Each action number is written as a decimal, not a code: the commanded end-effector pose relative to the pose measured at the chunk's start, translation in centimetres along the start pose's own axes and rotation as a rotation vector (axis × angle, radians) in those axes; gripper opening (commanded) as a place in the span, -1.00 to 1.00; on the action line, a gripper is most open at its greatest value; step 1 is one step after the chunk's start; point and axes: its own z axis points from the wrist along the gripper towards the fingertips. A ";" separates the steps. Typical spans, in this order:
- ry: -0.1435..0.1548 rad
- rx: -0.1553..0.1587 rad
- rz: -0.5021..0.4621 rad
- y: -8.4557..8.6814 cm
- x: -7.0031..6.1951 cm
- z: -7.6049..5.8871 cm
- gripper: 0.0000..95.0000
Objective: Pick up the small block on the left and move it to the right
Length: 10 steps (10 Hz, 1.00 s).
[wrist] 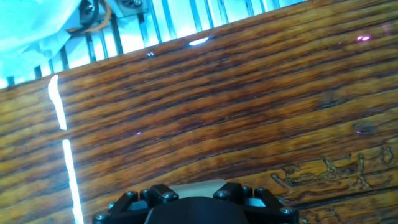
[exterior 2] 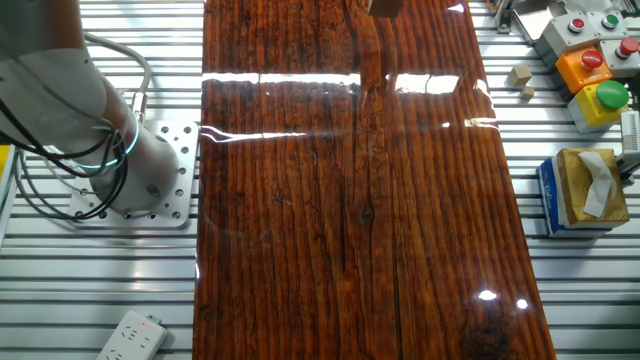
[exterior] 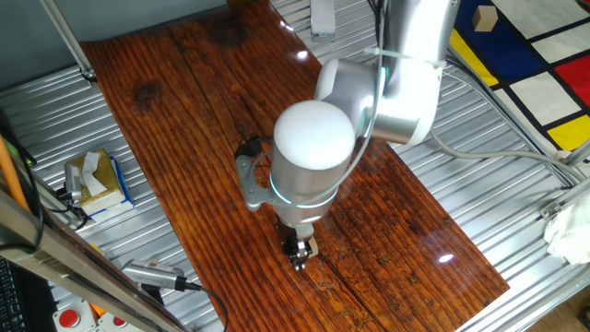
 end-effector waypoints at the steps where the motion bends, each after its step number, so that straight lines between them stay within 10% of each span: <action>1: 0.002 0.001 -0.006 0.1 -0.1 0.1 -1.00; 10: 0.005 0.001 -0.006 0.0 -0.2 0.5 -1.00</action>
